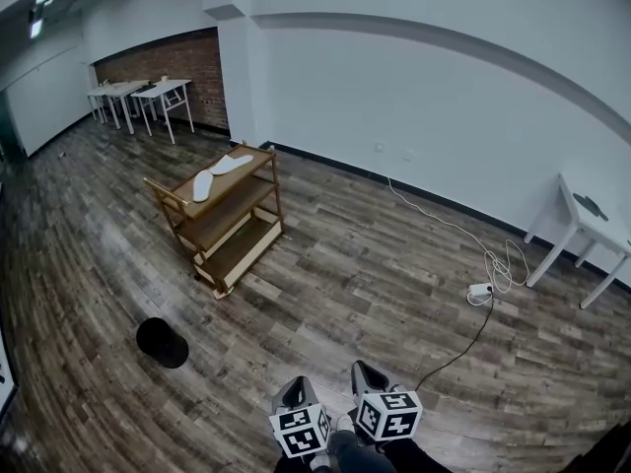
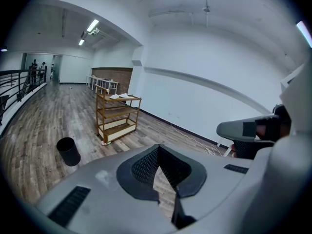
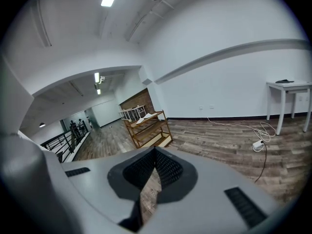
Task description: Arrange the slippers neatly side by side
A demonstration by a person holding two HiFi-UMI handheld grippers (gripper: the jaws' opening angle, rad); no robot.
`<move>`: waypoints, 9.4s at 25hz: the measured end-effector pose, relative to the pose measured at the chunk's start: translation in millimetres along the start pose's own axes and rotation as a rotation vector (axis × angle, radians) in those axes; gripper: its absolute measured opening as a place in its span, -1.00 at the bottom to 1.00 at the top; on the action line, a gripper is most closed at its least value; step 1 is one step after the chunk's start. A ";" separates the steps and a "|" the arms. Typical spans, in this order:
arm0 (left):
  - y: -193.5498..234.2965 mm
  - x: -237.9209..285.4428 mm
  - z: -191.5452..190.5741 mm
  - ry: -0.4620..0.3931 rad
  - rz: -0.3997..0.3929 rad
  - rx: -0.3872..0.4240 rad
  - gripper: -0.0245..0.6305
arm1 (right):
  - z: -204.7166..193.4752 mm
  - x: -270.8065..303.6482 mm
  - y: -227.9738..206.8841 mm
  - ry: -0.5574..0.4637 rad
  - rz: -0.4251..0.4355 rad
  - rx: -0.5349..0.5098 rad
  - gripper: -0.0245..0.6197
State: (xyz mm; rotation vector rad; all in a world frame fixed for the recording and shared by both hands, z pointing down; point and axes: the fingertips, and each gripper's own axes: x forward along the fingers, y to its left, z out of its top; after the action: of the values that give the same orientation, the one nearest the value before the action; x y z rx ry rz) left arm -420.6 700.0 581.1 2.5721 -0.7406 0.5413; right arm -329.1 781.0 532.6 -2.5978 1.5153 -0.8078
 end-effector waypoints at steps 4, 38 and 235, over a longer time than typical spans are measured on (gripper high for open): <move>-5.4 29.9 17.3 -0.012 0.007 0.003 -0.93 | 15.0 26.8 -17.7 0.010 0.009 -0.004 -0.93; -3.6 272.3 176.6 -0.041 0.029 0.047 -0.93 | 160.1 250.2 -106.3 0.025 0.041 -0.017 -0.93; 495.5 703.1 535.8 -0.054 0.780 -0.425 -0.93 | 323.9 1190.1 161.2 0.923 1.100 -1.951 -0.44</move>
State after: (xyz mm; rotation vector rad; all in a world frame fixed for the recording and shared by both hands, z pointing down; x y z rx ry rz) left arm -17.7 -229.7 593.2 1.8519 -1.6853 0.4614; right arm 152.1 -352.7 707.1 -0.0275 4.6560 -0.1035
